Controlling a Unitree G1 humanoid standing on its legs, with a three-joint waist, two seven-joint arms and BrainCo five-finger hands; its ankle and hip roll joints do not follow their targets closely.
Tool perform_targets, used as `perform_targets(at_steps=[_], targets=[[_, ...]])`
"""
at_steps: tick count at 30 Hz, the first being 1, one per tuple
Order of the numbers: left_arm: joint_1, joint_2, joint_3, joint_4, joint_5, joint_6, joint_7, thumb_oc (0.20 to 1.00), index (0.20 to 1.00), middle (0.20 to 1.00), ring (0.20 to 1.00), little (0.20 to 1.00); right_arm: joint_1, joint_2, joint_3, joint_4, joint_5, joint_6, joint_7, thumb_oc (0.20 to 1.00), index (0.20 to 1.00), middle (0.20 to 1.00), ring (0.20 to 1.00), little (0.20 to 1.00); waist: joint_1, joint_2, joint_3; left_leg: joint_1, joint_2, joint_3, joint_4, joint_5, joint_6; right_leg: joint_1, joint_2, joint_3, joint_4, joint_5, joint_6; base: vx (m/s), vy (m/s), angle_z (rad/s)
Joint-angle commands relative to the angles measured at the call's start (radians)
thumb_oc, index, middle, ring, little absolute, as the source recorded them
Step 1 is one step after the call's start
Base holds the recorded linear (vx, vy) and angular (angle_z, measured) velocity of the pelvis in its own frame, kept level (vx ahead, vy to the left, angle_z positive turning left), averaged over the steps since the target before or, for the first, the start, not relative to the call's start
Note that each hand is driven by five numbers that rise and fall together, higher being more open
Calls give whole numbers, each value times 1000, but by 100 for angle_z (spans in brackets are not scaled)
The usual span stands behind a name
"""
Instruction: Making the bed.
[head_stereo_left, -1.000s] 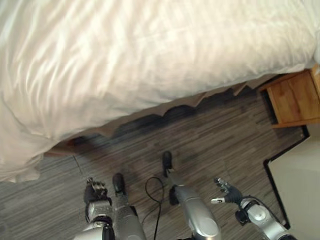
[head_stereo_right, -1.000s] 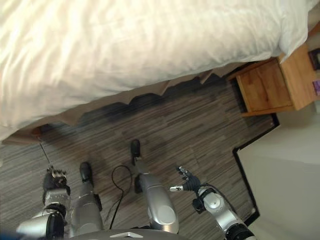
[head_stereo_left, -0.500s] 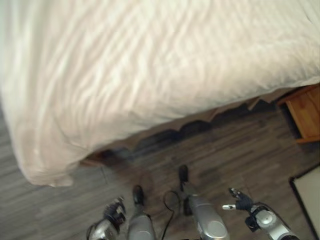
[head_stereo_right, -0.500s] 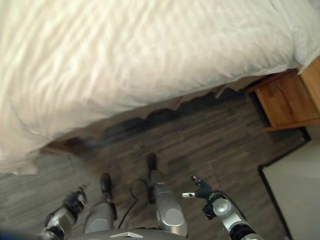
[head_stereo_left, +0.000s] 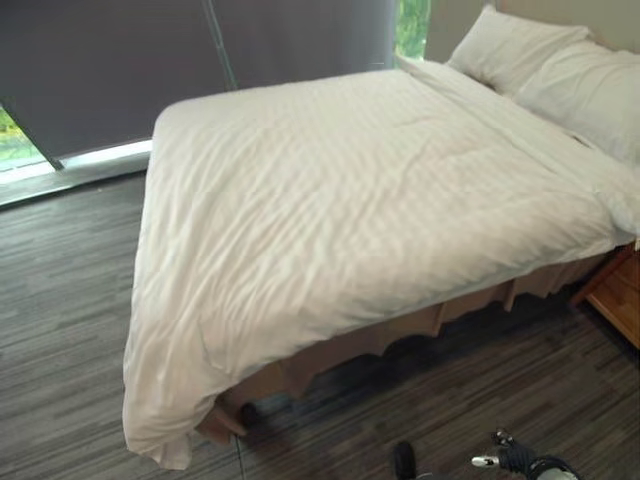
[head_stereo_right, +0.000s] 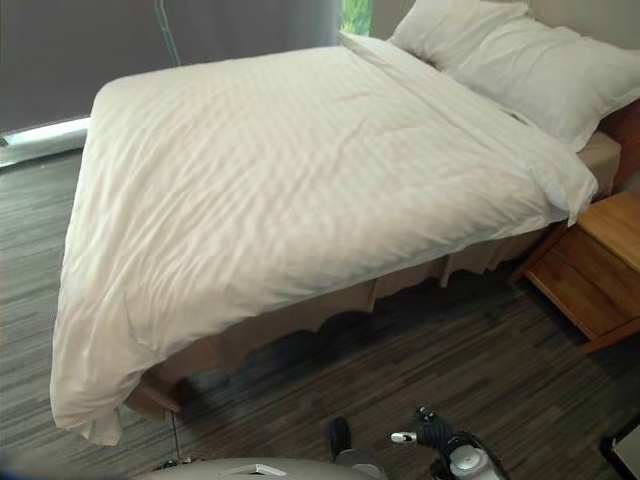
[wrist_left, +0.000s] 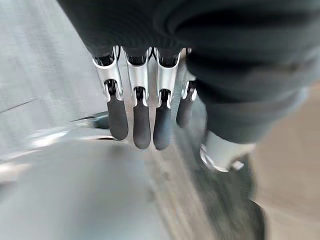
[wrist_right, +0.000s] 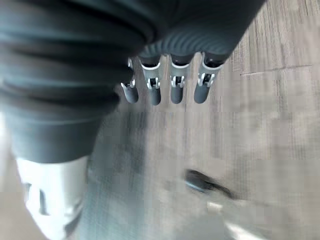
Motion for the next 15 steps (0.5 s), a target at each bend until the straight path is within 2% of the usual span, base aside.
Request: perform_targets(at_steps=[1,2,3,5,9,15], targets=[[25,53,-25,-175,-109,-96,-25,1000,1000,1000,1000,1000,13,-5,-71,-214,165,-80,-2,1000,1000,1000,1000,1000,-41,-3,7,-34,-78,3,19,56,98,67,-61,29,120,-97,54,0,0,0],[27,54,-25,-176,-109,-95,-26,1000,1000,1000,1000,1000,15,-5,-71,-217,165,-79,-2,1000,1000,1000,1000,1000,-41,-3,7,-33,-78,3,19,56,98,69,-61,29,120,-97,54,26,-47,7],[47,73,-50,-301,-123,-109,-31,1000,1000,1000,1000,1000,46,-3,-94,-315,209,-92,8,1000,1000,1000,1000,1000,-45,1,0,-25,-78,0,19,54,98,82,-61,28,118,-101,55,11,-33,6],[60,74,-63,-372,-124,-113,-14,1000,1000,1000,1000,1000,68,13,-99,-353,253,-102,18,1000,1000,1000,1000,1000,-46,2,-5,-15,-77,-2,19,52,98,94,-61,26,118,-106,55,12,-25,1],[57,63,-71,-417,-143,-109,-4,1000,1000,1000,1000,1000,75,24,-73,-398,258,-97,15,1000,1000,1000,1000,1000,-43,-1,-14,-4,-76,-3,20,49,98,110,-61,23,115,-112,55,9,-18,0],[58,18,-76,-442,-208,-109,27,1000,1000,1000,1000,1000,91,70,-13,-405,350,-94,22,1000,1000,1000,1000,1000,-39,-11,-20,7,-72,-2,19,45,98,123,-56,23,111,-118,53,3,-22,5]])
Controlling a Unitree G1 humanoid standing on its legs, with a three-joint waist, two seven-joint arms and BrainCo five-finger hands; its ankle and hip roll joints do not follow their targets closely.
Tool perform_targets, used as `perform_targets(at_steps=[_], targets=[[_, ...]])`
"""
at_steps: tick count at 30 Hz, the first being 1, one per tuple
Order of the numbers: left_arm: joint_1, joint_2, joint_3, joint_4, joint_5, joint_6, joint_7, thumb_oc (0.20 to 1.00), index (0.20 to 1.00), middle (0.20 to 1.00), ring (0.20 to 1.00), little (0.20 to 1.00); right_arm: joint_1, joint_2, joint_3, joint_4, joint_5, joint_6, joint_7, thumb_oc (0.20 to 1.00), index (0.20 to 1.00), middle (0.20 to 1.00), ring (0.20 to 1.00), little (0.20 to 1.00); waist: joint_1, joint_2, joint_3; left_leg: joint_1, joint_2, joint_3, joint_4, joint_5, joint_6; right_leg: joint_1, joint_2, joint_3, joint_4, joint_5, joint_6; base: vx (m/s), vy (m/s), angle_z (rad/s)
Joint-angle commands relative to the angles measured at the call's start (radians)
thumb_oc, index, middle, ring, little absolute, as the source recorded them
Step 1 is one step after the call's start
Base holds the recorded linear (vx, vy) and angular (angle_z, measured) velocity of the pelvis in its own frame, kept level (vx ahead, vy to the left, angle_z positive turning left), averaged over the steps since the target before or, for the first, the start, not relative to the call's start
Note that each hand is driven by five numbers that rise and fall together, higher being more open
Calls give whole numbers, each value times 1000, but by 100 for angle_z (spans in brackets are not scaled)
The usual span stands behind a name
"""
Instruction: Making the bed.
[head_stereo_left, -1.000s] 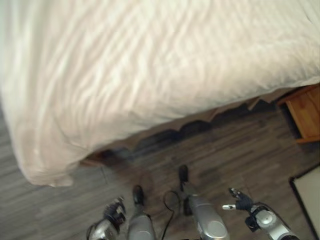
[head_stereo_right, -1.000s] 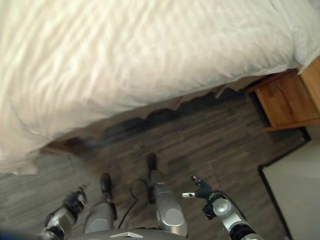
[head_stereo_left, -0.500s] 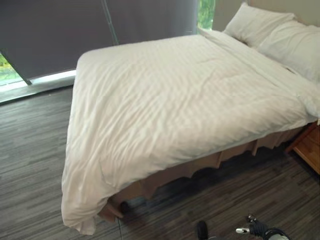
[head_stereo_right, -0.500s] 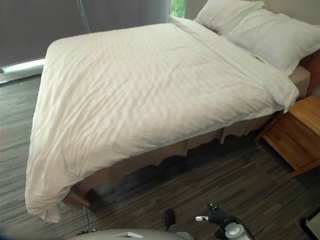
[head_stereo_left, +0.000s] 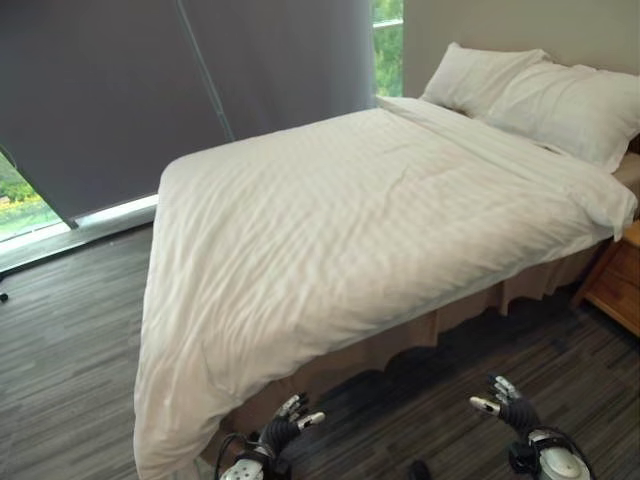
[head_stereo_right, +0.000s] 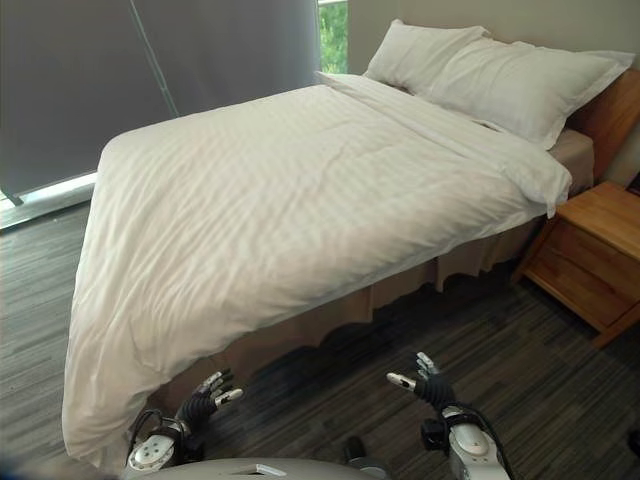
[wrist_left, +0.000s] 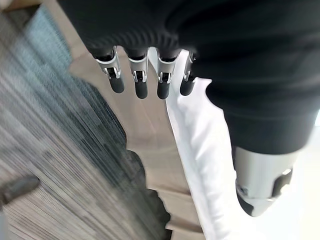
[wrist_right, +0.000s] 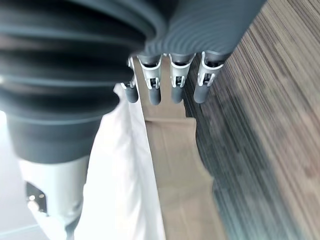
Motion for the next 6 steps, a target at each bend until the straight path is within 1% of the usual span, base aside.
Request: perform_targets(at_steps=[1,4,6], targets=[[-27,26,9,-23,-63,-37,18,1000,1000,1000,1000,1000,-39,28,17,-31,70,-42,15,1000,1000,1000,1000,1000,0,-42,19,8,-90,22,19,36,86,123,-74,34,75,-122,50,-1,-14,5],[-14,10,17,-33,-129,-36,25,1000,1000,1000,1000,1000,-35,39,39,-14,104,-39,10,1000,1000,1000,1000,1000,5,-48,25,12,-88,21,19,33,87,126,-73,34,76,-126,50,-1,-2,-3],[-3,8,21,-42,-127,-38,37,1000,1000,1000,1000,1000,-29,41,44,-12,132,-36,9,1000,1000,1000,1000,1000,7,-50,30,16,-88,22,18,32,88,128,-70,38,76,-127,50,0,0,0]])
